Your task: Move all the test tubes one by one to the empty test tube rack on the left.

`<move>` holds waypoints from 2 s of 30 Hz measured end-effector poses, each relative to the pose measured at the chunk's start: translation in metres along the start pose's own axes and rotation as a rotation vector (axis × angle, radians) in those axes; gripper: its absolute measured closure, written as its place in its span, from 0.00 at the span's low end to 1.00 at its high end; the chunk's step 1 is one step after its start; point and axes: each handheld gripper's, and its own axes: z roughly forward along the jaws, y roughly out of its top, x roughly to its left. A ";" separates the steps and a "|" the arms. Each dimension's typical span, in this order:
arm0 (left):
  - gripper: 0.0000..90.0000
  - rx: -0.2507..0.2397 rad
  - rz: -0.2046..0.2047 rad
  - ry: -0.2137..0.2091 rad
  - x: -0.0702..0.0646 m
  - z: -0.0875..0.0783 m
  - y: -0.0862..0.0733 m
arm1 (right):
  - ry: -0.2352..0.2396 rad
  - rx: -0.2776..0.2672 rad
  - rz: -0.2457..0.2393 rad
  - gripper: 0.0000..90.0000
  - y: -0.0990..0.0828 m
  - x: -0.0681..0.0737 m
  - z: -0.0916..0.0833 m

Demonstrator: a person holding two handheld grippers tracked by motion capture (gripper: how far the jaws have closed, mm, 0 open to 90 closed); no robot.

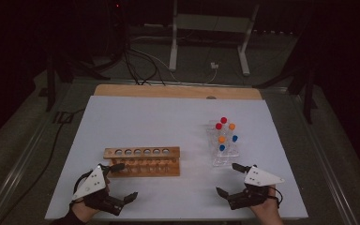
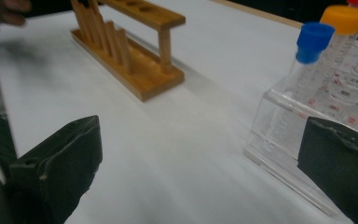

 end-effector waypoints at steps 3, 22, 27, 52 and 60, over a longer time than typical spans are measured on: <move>0.00 0.002 -0.013 0.000 0.000 0.000 0.000 | -0.002 0.003 -0.010 0.00 0.000 -0.001 0.001; 0.00 -0.016 -0.051 -0.037 0.002 0.000 0.001 | -0.012 0.010 0.004 0.00 0.006 0.000 -0.002; 0.00 -0.019 -0.053 -0.044 0.003 0.000 0.000 | -0.045 -0.016 0.035 0.00 0.021 0.004 -0.007; 0.00 -0.029 -0.053 -0.060 0.003 0.003 0.003 | -0.264 0.048 0.227 0.00 0.060 -0.004 0.010; 0.00 -0.035 -0.055 -0.064 0.003 0.001 0.003 | -0.317 0.121 0.242 0.07 0.057 -0.006 0.026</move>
